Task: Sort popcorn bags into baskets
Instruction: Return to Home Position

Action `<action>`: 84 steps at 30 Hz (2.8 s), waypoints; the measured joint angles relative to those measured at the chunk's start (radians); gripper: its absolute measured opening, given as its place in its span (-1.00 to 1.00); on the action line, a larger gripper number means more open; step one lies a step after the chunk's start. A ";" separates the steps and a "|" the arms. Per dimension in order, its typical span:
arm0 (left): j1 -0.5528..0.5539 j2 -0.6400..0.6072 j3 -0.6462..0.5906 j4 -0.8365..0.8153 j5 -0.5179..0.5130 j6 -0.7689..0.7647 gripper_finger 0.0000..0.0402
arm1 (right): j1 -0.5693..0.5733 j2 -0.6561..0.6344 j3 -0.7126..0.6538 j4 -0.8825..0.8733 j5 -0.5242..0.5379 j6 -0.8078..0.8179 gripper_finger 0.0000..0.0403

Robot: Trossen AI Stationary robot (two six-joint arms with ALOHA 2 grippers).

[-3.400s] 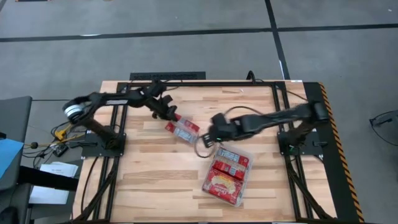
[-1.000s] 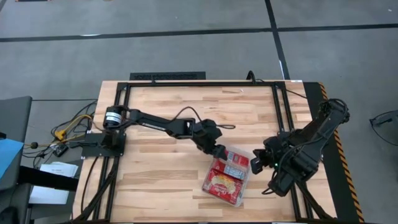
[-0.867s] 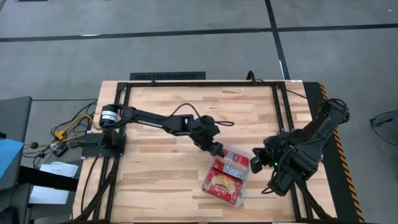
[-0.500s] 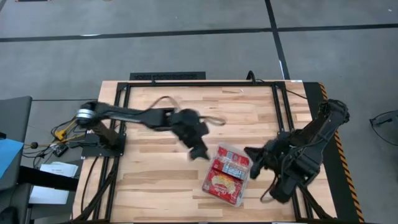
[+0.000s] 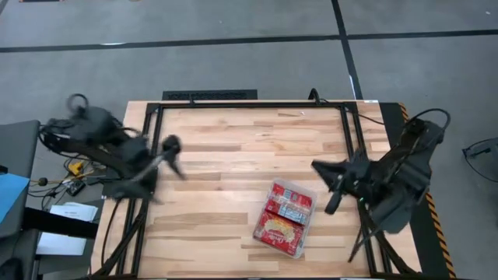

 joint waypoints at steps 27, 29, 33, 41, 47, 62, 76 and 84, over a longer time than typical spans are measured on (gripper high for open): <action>0.431 -0.754 -1.143 0.875 0.211 -0.549 0.63 | -0.832 -0.319 -0.441 0.405 -1.534 -0.681 -0.71; 0.444 -0.798 -1.202 0.921 0.213 -0.581 0.63 | -0.837 -0.414 -0.558 0.494 -1.529 -0.641 -0.71; 0.450 -0.864 -1.298 0.952 0.214 -0.590 0.63 | -0.839 -0.595 -0.814 0.675 -1.509 -0.532 -0.71; 0.450 -0.922 -1.408 1.008 0.191 -0.583 0.63 | -0.836 -0.818 -1.204 0.923 -1.366 -0.391 -0.71; 0.452 -0.922 -1.408 0.997 0.201 -0.534 0.63 | -0.836 -0.974 -1.338 0.938 -1.287 -0.361 -0.71; 0.452 -0.922 -1.410 0.856 0.214 -0.394 0.63 | -0.836 -1.303 -1.577 0.913 -1.215 -0.360 -0.71; 0.452 -0.921 -1.412 0.656 0.176 -0.469 0.63 | -0.833 -1.310 -1.588 0.883 -1.173 -0.396 -0.71; 0.452 -0.921 -1.412 0.456 0.178 -0.604 0.63 | -0.834 -1.310 -1.588 0.880 -1.173 -0.397 -0.71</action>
